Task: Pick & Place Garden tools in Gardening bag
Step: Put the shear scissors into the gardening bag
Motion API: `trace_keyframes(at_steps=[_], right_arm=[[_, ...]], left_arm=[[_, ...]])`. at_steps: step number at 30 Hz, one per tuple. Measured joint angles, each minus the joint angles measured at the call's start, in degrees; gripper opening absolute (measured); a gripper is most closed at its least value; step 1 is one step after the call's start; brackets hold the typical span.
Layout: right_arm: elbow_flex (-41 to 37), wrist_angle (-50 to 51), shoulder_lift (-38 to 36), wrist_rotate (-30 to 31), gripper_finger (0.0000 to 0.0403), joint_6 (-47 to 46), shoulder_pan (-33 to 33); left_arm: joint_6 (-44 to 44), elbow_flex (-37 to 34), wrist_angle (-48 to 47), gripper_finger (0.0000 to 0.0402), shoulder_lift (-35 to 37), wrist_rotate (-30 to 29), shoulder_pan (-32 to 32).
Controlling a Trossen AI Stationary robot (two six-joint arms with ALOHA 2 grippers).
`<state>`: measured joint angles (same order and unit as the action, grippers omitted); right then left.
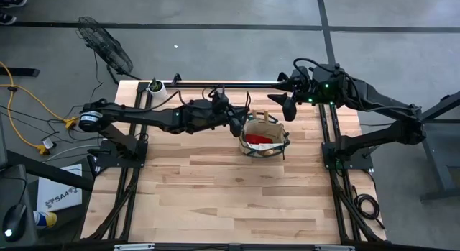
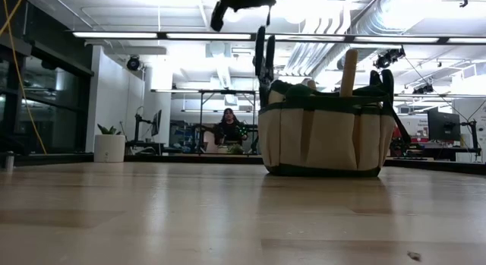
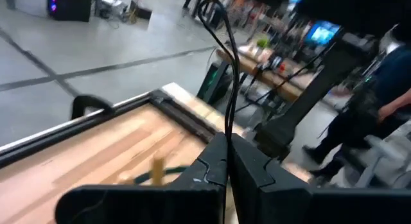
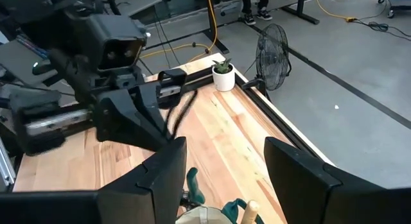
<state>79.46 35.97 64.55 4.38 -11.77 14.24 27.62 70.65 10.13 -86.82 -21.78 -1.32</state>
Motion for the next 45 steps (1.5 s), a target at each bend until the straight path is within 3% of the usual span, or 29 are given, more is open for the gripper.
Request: trace_keyframes(at_steps=[5,16,45], right_arm=[[0.0,0.69,0.0,0.0,0.0201,0.02,0.01],[0.0,2.38,0.0,0.02,0.0201,0.04,0.01],[0.0,3.85,0.0,0.17,0.0201,0.04,0.01]], left_arm=[[1.37,0.1,-0.09,0.0,-1.06,-1.45,1.23],[5.21,0.37,-6.14,0.0,-0.12,-10.72,2.18],[26.67,0.33,-7.82,0.0,-0.29,-6.04,2.9]])
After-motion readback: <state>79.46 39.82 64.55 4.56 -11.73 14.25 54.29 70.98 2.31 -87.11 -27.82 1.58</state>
